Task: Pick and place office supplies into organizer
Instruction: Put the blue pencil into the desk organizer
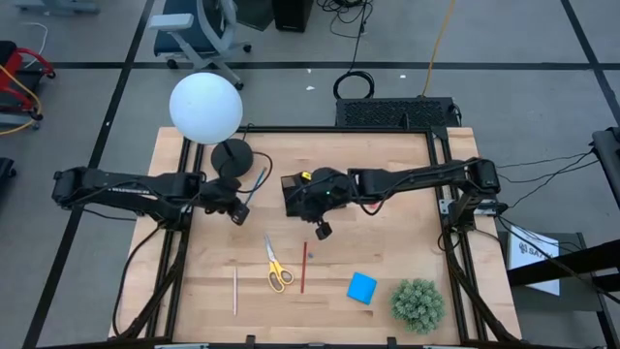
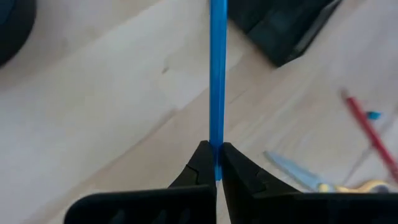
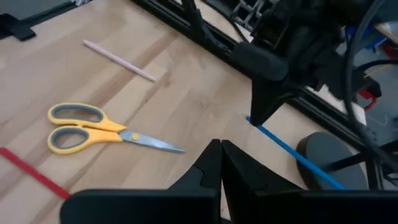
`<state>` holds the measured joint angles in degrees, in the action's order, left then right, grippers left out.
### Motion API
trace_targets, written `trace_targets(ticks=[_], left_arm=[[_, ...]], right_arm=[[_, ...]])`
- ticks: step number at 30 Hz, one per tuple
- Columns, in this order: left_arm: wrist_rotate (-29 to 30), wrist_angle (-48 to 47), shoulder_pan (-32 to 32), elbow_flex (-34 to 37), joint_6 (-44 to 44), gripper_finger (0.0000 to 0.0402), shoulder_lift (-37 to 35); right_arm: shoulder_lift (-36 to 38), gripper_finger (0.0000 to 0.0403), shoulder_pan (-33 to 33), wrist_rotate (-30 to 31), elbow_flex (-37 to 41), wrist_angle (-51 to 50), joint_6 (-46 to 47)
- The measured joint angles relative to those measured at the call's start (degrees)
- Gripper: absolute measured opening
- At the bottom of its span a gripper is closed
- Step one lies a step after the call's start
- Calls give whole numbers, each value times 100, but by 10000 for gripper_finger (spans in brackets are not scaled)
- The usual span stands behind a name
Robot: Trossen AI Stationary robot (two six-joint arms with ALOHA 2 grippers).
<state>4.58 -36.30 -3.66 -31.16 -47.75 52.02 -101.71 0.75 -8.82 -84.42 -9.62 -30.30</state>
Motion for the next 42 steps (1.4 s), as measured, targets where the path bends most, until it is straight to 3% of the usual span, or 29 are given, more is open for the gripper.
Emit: trace_targets(ticks=[8, 15, 31, 38, 42], left_arm=[[13, 641, 2, -2, 622, 0, -236], [13, 1015, 2, -2, 1064, 0, -332], [-44, 2236, 4, -2, 2024, 0, -340], [-294, 2931, 4, -2, 2533, 0, -341], [-351, 3194, 4, -2, 2780, 0, -339]], right_arm=[[166, 0, -74, 23, 2, -22, 318], [349, 0, -150, 457, 0, -32, 550], [804, 0, -361, 478, 3, -38, 1482], [947, 0, -399, 1147, 2, -264, 1826], [937, 3, -396, 1200, 2, -283, 1952]])
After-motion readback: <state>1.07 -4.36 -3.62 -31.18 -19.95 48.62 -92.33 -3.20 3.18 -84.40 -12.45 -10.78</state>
